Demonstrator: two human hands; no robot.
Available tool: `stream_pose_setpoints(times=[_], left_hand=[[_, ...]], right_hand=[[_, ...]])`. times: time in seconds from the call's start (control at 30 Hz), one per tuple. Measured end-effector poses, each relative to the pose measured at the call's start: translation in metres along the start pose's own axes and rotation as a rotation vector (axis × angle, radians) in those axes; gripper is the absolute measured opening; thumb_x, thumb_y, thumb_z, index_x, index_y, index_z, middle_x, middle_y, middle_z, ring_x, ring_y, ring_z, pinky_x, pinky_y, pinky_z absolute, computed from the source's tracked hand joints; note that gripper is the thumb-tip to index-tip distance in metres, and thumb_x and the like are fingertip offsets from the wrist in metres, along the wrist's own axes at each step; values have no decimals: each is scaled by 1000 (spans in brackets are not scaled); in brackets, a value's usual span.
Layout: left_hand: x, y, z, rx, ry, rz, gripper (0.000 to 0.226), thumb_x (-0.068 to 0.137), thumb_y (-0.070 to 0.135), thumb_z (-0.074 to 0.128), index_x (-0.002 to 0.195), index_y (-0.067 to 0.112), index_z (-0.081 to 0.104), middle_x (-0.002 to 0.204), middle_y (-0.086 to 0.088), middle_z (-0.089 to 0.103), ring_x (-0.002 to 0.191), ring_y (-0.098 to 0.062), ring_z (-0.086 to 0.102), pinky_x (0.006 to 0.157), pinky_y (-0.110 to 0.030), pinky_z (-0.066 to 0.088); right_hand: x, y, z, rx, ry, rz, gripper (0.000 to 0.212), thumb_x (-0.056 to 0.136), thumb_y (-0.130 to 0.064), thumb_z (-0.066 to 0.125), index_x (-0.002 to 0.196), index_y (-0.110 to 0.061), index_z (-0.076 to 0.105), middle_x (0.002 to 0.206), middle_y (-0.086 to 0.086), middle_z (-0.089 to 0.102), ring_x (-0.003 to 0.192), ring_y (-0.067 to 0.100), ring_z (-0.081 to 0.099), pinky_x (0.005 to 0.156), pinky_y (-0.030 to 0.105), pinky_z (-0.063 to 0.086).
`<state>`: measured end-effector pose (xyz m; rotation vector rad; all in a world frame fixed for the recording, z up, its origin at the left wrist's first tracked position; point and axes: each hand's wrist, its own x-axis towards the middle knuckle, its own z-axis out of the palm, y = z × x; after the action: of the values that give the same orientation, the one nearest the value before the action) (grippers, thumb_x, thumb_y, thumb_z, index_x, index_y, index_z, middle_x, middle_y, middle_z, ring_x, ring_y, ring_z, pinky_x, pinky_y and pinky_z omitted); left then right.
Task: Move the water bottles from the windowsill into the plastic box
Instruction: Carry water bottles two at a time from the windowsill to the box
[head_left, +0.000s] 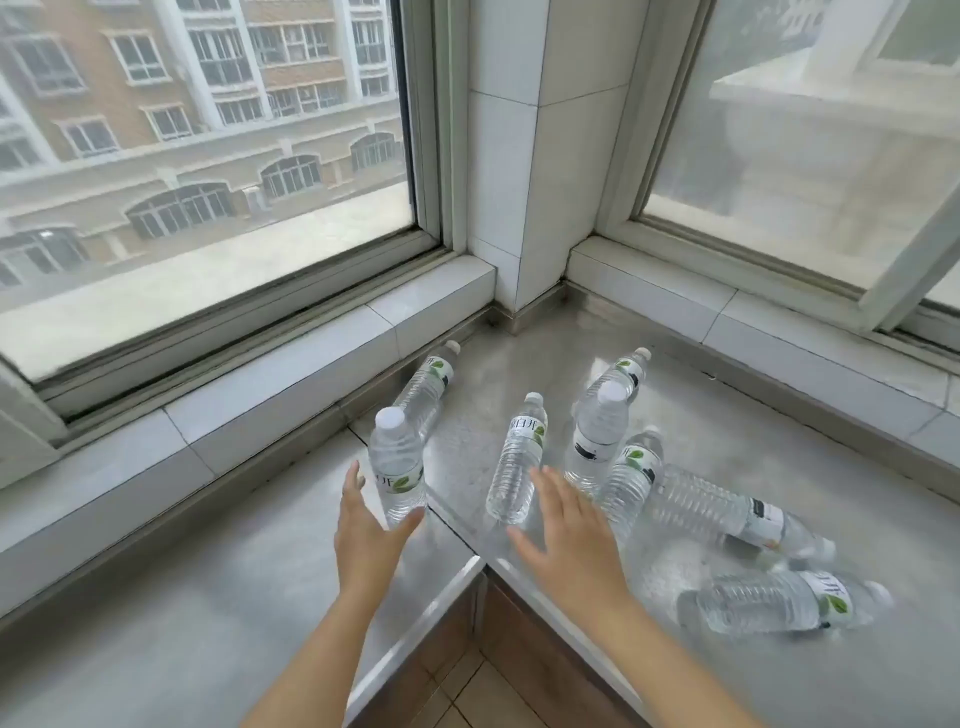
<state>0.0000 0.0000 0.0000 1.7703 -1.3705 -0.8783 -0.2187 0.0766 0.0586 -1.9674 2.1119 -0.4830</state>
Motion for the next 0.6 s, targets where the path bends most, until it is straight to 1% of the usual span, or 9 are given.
stream_pose_setpoints(times=[0.03,0.1,0.13,0.2,0.23,0.33,0.43,0.53,0.6], left_hand=[[5,1,2,-64,4,9,105,70,34,87,151,35,20,149,19,40,137,-24,42,109,-48,36],[9,6,6,-175,-18,-1,96,72,26,87,149,30,30,134,47,35,129,-16,46,100,-34,38],[11,7,9,-213,-17,-15,91,72,22,87,146,29,34,132,46,37,124,-11,47,95,-29,37],[12,14,13,-274,4,-34,86,73,16,86,140,37,36,130,23,50,115,-7,48,90,-26,37],[14,17,15,-307,13,-42,85,73,14,86,135,43,37,122,21,54,110,-6,51,88,-24,39],[22,20,17,-338,10,-100,82,69,10,88,117,58,42,109,30,54,99,1,56,75,-13,42],[33,25,16,-293,-14,-111,84,62,15,92,107,66,43,107,24,60,100,4,58,76,-16,44],[40,32,16,-189,-80,-87,80,57,24,94,111,58,46,101,20,62,98,-1,58,77,-26,47],[45,36,18,-122,-131,-67,82,56,29,94,121,49,48,99,16,62,96,-6,59,76,-28,48]], right_hand=[[8,2,3,31,-32,5,69,92,-54,41,150,-27,14,157,-2,21,144,16,20,116,37,17],[22,4,8,66,-63,23,70,93,-52,42,150,-26,13,158,-4,18,144,14,18,116,34,16],[30,5,12,96,-84,41,70,92,-52,44,150,-26,14,158,-5,19,144,14,19,116,36,20],[44,5,20,163,-93,83,72,90,-50,49,149,-27,15,157,-6,21,141,14,26,111,39,32],[52,6,23,195,-99,115,73,89,-48,52,148,-28,16,155,-6,23,138,15,31,107,40,36],[77,9,31,296,-96,240,78,85,-42,60,147,-29,15,151,-8,27,131,16,41,95,38,43],[108,11,39,391,-125,398,78,85,-30,65,147,-23,18,147,0,33,120,22,51,81,31,40],[137,16,48,477,-116,541,78,80,-21,70,143,-19,24,130,7,46,91,22,57,65,28,42],[152,21,54,511,-116,619,81,74,-18,74,140,-19,27,120,6,52,83,19,57,56,27,42]])
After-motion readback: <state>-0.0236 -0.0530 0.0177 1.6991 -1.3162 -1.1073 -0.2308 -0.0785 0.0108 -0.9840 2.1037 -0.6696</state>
